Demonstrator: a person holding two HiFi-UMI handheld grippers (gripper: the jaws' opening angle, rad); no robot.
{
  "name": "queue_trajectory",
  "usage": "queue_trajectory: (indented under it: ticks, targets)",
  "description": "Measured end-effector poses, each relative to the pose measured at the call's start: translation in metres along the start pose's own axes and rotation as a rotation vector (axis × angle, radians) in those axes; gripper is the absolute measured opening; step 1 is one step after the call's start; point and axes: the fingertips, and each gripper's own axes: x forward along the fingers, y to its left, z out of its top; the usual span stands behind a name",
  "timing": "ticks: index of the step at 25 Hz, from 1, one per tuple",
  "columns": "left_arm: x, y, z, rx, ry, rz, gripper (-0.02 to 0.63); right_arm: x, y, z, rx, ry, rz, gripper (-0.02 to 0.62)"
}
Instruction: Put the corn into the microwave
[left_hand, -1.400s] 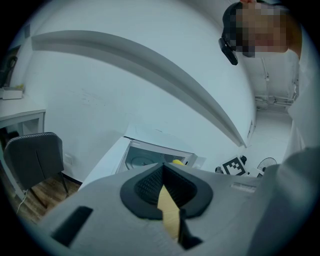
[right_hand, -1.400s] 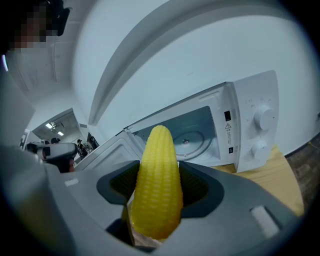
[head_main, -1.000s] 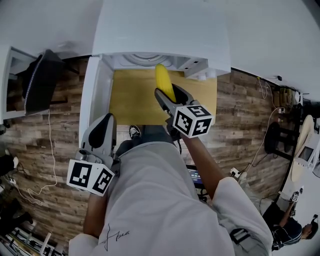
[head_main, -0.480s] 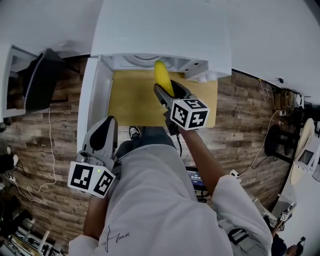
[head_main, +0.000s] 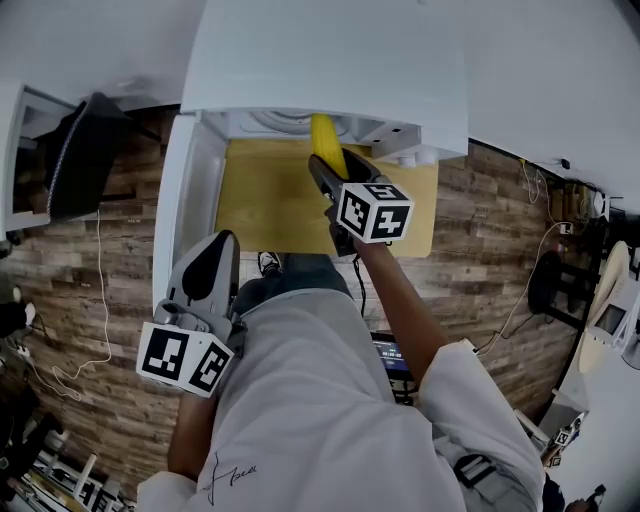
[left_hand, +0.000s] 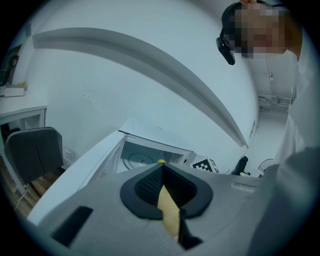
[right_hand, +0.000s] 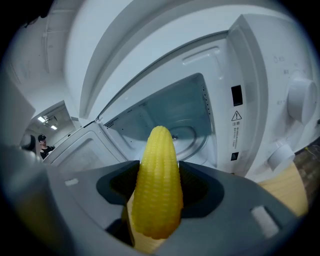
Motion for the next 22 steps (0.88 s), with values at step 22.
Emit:
queue_trajectory:
  ticks: [22]
  targets:
    - [0.004,0.018,-0.002,-0.016,0.024,0.05,-0.012,0.048,-0.02,0.013,-0.038,-0.007,-0.081,0.262]
